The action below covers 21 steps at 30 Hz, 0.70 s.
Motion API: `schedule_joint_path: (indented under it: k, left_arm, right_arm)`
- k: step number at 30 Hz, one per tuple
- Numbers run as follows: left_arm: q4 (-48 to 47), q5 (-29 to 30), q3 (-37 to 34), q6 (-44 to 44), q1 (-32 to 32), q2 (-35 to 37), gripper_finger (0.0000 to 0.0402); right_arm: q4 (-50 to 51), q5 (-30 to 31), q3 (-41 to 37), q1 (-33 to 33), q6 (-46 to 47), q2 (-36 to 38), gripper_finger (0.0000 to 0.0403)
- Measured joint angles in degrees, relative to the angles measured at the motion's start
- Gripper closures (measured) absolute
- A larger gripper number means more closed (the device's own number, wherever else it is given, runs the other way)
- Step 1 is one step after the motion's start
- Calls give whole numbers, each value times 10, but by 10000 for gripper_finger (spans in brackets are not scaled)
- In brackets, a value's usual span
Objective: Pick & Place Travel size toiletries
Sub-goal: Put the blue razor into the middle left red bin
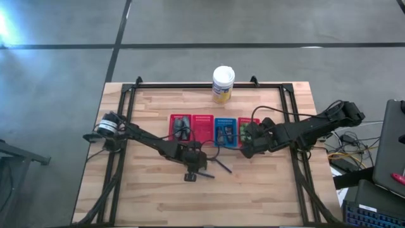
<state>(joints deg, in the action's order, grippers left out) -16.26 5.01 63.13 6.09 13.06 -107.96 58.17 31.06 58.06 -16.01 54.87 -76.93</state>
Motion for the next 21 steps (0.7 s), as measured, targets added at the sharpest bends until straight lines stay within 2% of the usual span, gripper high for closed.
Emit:
schedule_joint_path:
  k: [5, 11, 17, 21]
  left_arm:
    - [-10, 7, 5, 33, -1, 5, 319]
    - [-28, 15, 17, 71, -6, 18, 368]
    - [-28, 16, 12, 140, -12, 68, 369]
    - [-17, 37, 11, 179, -12, 121, 369]
  right_arm:
    - [1, 0, -1, 0, 0, 0, 149]
    - [0, -13, -1, 0, 0, 2, 132]
    - [-4, -31, -1, 0, 18, 22, 127]
    - [-17, -31, -1, 0, 20, 50, 138]
